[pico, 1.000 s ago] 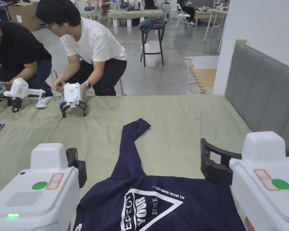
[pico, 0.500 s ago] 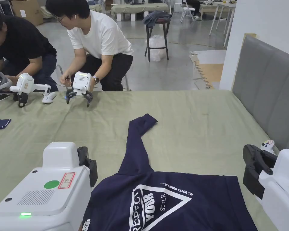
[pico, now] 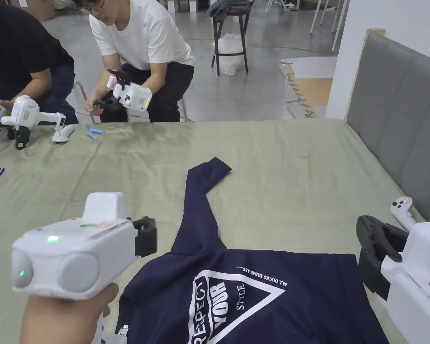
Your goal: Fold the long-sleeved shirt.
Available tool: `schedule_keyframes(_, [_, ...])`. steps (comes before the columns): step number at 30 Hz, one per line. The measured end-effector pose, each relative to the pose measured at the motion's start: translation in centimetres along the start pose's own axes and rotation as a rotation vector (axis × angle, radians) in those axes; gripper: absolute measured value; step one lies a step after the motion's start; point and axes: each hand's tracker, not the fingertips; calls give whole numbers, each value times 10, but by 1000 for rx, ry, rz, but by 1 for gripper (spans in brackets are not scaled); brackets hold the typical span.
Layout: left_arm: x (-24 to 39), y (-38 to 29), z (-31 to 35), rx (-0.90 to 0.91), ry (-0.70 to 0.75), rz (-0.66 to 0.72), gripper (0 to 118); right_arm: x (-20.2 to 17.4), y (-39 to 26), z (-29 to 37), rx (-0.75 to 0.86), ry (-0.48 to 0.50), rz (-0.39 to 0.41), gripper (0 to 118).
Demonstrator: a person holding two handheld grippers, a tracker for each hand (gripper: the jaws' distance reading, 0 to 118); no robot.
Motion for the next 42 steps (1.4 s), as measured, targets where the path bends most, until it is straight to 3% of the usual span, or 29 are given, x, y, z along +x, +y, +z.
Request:
schedule_keyframes(1, [-2, 2, -23, -76, -15, -20, 97, 1, -2, -3, -5, 1, 1, 0])
schedule_keyframes(2, [-4, 1, -45, -126, -11, -23, 109, 2, -3, -6, -12, 1, 1, 0])
schedule_keyframes(6, [-9, -5, -126, -247, -12, -81, 108, 8, -11, -18, -46, -2, -2, 0])
schedule_keyframes(10, [-22, -20, -201, -350, 3, -38, 106, 16, -18, -30, -82, -14, 8, 0])
schedule_keyframes(11, [-26, -23, -213, -346, 18, -40, 102, 18, -20, -32, -93, -17, 14, 0])
schedule_keyframes(13, [-30, -32, -235, -370, 40, -60, 84, 21, -23, -35, -108, -28, 26, 0])
schedule_keyframes(15, [-29, -41, -249, -456, 39, -69, 83, 26, -26, -40, -126, -38, 30, 0])
schedule_keyframes(20, [-22, -51, -246, -433, 9, -87, 77, 35, -38, -55, -165, -49, 18, 0])
schedule_keyframes(23, [-14, -48, -237, -422, -8, -143, 43, 36, -42, -62, -179, -51, 12, 0])
schedule_keyframes(24, [-5, -49, -233, -404, -14, -199, 13, 37, -42, -65, -184, -50, 14, 0])
schedule_keyframes(26, [11, -58, -232, -395, 49, -295, 12, 43, -40, -75, -242, -66, 13, 0])
schedule_keyframes(27, [13, -61, -234, -391, 49, -327, 12, 48, -38, -81, -263, -75, -3, 5])
schedule_keyframes(28, [13, -61, -236, -389, 55, -315, 12, 57, -37, -93, -291, -59, -17, 18])
schedule_keyframes(29, [9, -58, -238, -399, 46, -261, 12, 65, -35, -107, -327, -56, -7, 43])
schedule_keyframes(30, [3, -53, -238, -414, 34, -191, 12, 73, -37, -124, -362, -65, 26, 83])
schedule_keyframes(31, [-6, -51, -244, -432, 14, -133, 12, 82, -42, -147, -410, -77, 72, 106])
schedule_keyframes(32, [-10, -49, -245, -444, -5, -115, 12, 93, -51, -173, -455, -88, 97, 113])
schedule_keyframes(35, [-15, -45, -248, -476, -20, -77, 12, 115, -74, -231, -544, -90, 167, 103])
schedule_keyframes(36, [-16, -44, -249, -483, -20, -69, 12, 121, -81, -246, -580, -47, 155, 103])
schedule_keyframes(38, [-18, -42, -251, -492, -24, -61, 12, 138, -103, -282, -723, 5, 50, 103])
schedule_keyframes(42, [-14, -43, -250, -494, -21, -87, 12, 151, -137, -319, -792, -18, -5, 103])
